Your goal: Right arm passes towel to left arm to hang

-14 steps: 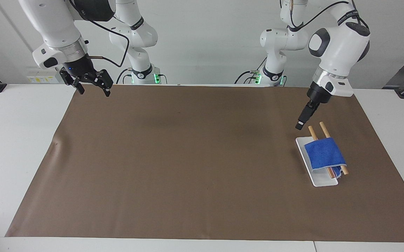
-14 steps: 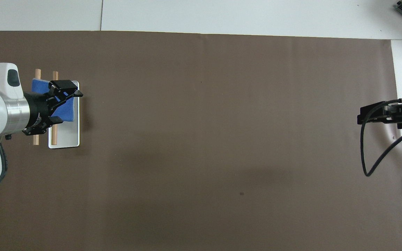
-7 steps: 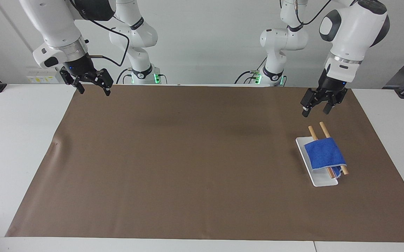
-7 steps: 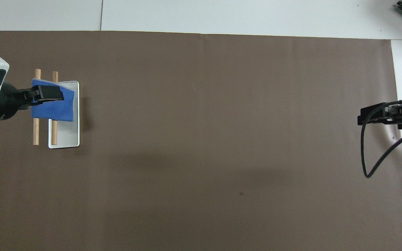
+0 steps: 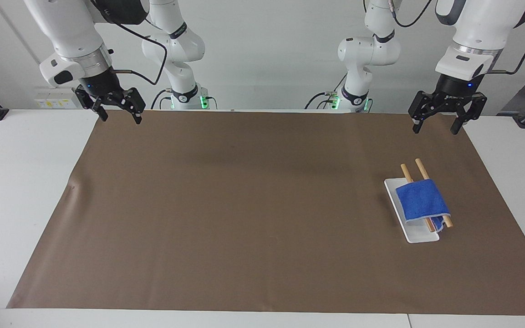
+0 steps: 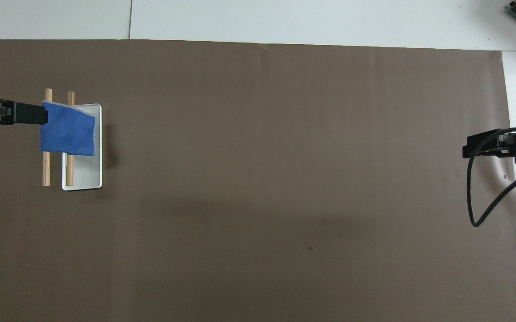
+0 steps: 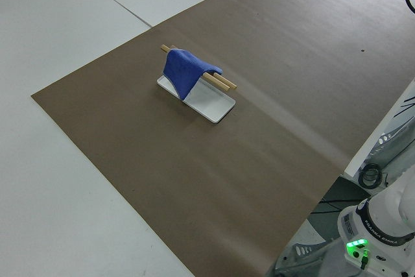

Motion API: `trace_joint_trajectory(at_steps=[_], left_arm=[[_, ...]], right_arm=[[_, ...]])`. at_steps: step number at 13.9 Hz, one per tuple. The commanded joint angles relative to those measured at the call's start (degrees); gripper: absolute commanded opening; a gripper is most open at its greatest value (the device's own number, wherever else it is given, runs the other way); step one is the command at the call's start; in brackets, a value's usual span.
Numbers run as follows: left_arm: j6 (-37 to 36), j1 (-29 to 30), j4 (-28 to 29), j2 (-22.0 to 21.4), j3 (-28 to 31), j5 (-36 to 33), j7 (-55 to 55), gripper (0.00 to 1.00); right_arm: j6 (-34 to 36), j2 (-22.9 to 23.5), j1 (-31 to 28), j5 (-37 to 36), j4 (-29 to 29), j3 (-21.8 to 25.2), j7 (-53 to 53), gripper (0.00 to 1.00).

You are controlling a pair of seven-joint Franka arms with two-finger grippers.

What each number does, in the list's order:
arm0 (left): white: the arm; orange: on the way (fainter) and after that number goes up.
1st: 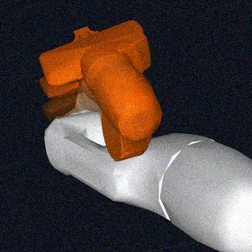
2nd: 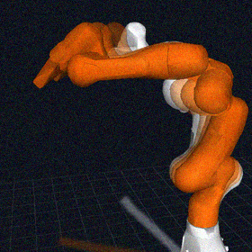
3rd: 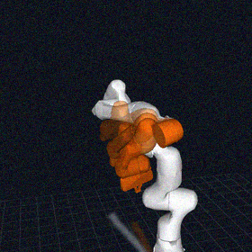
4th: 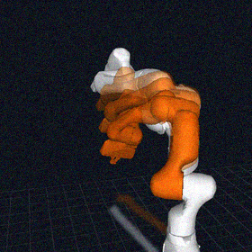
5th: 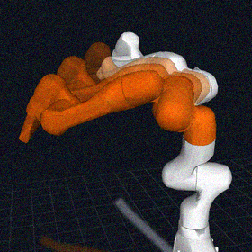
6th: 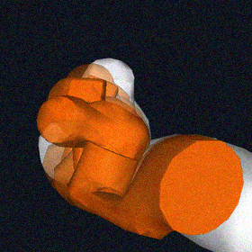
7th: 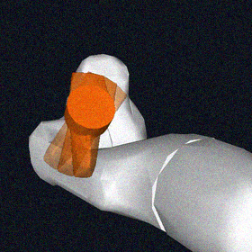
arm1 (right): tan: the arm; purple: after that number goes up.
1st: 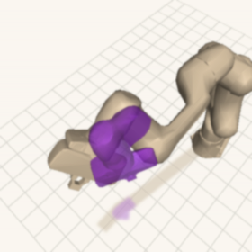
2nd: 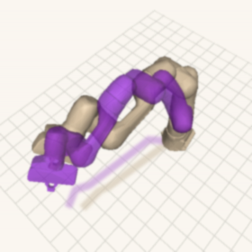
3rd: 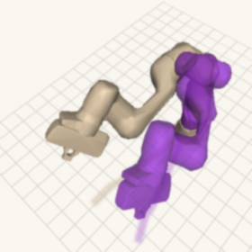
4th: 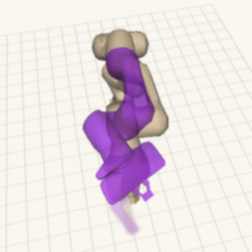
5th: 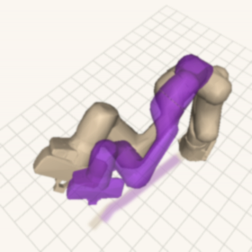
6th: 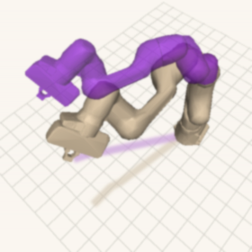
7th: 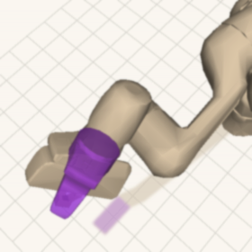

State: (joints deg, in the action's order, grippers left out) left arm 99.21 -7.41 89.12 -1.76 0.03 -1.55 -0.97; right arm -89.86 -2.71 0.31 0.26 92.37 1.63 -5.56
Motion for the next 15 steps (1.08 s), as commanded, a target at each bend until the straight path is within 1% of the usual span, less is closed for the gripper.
trace_joint_trajectory(at_steps=[1, 3, 5, 7, 11, 12, 15], left_arm=[[-6.48, -0.06, -7.02, 3.96, -0.12, -0.74, -3.15, 1.00], [-7.97, 0.03, -5.54, 2.47, 0.49, 0.40, -8.50, 1.00], [-10.17, 0.03, -3.43, 0.89, 0.58, 0.41, -8.62, 1.00], [-9.31, 0.21, -1.06, -0.26, 0.58, 0.41, -8.36, 1.00], [-11.84, 0.64, -0.61, -0.70, 0.50, 0.49, -7.65, 1.00], [-11.76, 1.34, -0.52, -0.79, 0.50, 0.49, -4.69, 1.00], [-11.76, 3.45, -0.96, -0.62, 0.58, 3.30, -3.34, 1.00]], right_arm=[[0.30, -0.10, -0.31, -0.70, -0.09, -0.14, -0.85, 1.00], [0.21, -0.46, -0.22, -0.70, 0.70, -0.14, -0.94, 1.00], [0.38, -0.54, -0.31, -0.70, 0.79, -0.14, -0.86, 1.00], [0.39, -0.55, -0.40, -0.70, 0.96, -0.14, -0.94, 1.00], [0.39, -0.89, -0.40, -0.70, 1.58, -0.05, -0.77, 1.00], [0.30, -0.98, -0.40, -0.70, 1.75, -0.05, -0.77, 1.00], [0.30, -0.98, -0.40, -0.70, 1.84, -0.05, -0.68, 1.00]])
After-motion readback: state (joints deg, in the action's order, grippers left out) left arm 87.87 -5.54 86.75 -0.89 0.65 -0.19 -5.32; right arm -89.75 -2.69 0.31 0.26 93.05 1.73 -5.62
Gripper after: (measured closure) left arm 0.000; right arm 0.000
